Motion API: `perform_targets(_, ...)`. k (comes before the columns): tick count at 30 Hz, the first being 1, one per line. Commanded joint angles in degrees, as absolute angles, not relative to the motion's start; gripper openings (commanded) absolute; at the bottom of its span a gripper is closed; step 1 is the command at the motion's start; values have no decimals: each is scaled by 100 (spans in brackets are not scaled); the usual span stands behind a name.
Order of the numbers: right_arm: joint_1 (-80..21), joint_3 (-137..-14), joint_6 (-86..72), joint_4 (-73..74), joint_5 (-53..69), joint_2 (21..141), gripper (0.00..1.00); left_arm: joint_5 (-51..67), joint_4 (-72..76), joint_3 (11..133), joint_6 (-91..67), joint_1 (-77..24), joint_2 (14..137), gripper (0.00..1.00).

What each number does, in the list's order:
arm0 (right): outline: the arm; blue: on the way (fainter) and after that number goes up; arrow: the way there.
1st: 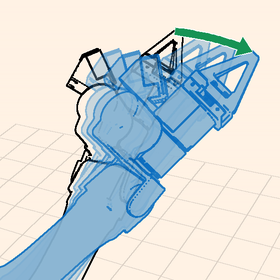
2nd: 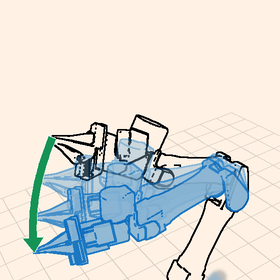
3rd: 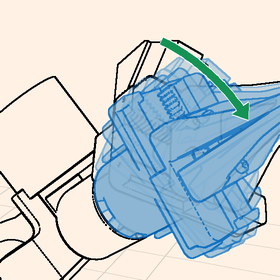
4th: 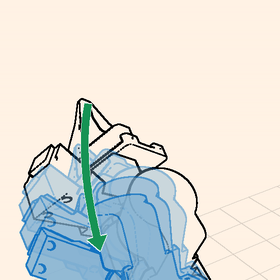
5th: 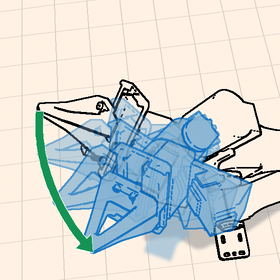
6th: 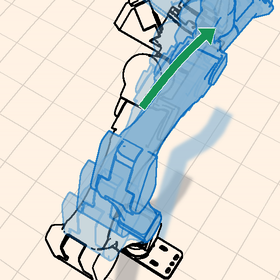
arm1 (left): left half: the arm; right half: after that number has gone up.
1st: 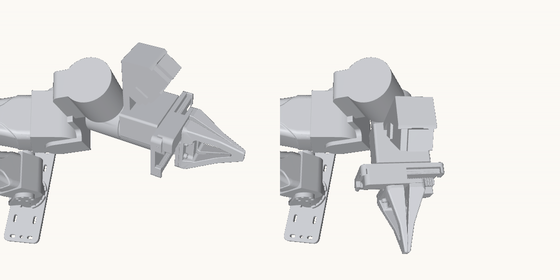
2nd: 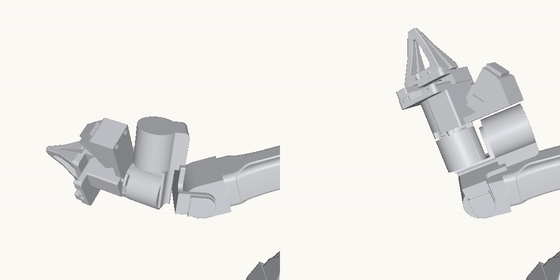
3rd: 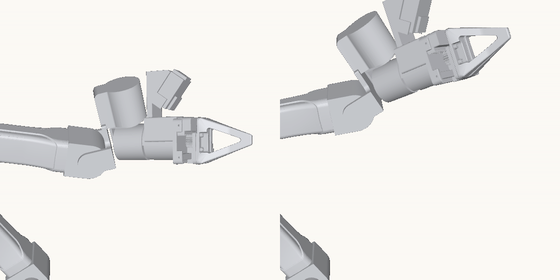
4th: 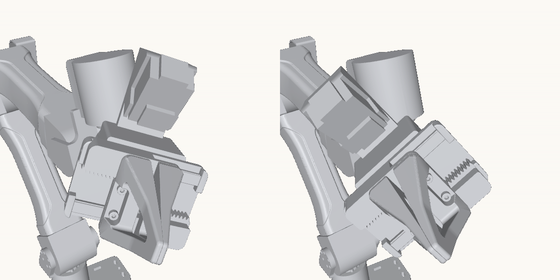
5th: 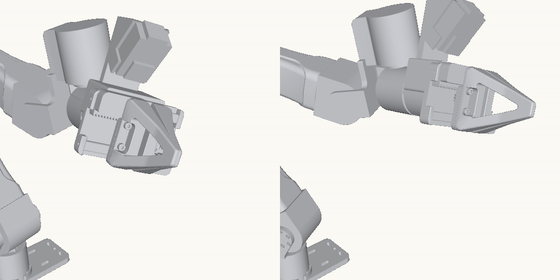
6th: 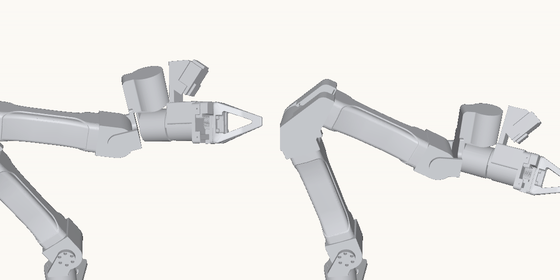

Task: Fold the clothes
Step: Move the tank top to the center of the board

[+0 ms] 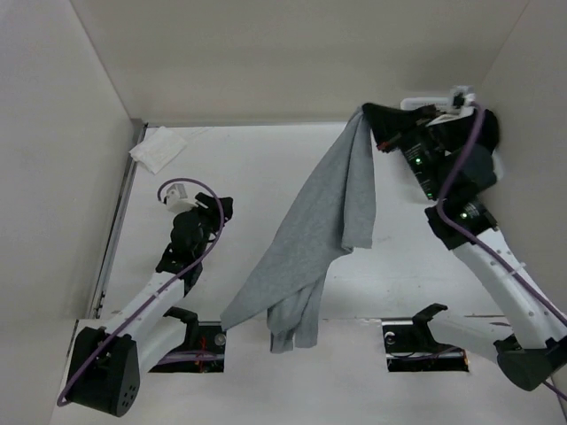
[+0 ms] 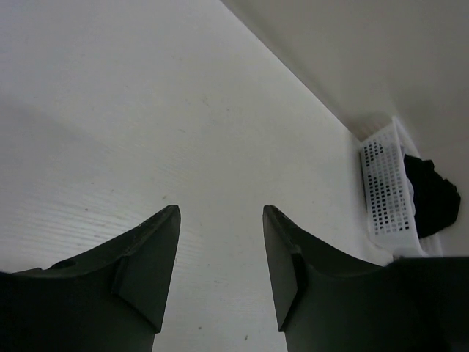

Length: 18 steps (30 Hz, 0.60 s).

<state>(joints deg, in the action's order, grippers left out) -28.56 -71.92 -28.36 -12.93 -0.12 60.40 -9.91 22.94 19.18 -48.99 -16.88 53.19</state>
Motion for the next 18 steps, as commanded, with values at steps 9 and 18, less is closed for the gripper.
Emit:
perform_targets(9,-928,-5500,-4763,-2930,608,8770,8,-879,1688,2214,-4580,-1883,6106,45)
perform_targets(18,-1312,-4426,-3973,-1406,-1562,7843,47,-827,1204,2540,-4078,-3534,7145,44)
